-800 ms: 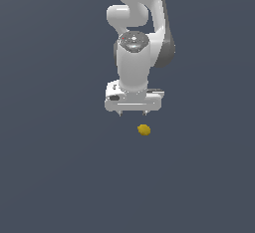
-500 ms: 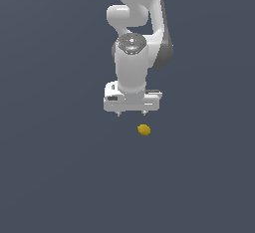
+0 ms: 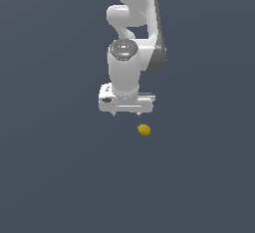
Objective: Pick up the object and move it to a goal position.
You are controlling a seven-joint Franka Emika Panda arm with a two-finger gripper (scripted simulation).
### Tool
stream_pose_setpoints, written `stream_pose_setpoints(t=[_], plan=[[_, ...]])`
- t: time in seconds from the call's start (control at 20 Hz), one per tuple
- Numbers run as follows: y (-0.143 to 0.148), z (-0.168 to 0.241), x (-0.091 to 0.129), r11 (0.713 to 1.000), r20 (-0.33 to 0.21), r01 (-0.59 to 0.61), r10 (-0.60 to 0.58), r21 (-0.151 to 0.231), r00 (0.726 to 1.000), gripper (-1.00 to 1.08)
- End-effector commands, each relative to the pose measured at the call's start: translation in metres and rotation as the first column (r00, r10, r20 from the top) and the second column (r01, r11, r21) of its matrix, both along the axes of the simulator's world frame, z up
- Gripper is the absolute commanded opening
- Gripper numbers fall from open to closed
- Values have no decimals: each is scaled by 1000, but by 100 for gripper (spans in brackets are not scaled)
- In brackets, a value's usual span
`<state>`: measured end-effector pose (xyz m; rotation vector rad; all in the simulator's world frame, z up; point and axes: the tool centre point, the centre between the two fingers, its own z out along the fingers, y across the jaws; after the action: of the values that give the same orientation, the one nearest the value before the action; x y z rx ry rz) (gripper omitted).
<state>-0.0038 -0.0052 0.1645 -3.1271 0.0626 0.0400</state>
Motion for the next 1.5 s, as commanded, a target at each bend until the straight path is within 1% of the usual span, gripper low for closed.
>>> stream_pose_setpoints(t=[0.0,0.25,0.4,0.65,0.85,1.05,1.25,1.45], plan=[[3,-2,0,1000,1,-13,13,-1,1000,100],[18,-18,2,996,5,-90,91,-7,996,100],[33,-34,4,986,9,-169,169,-11,986,100],[65,-64,4,948,17,-317,317,-15,948,100],[81,-79,3,921,23,-390,390,-15,921,100],[89,-86,2,907,25,-420,420,-14,907,100],[88,-86,1,910,23,-414,415,-14,910,100],[88,-97,1,909,24,-416,416,-14,909,100]])
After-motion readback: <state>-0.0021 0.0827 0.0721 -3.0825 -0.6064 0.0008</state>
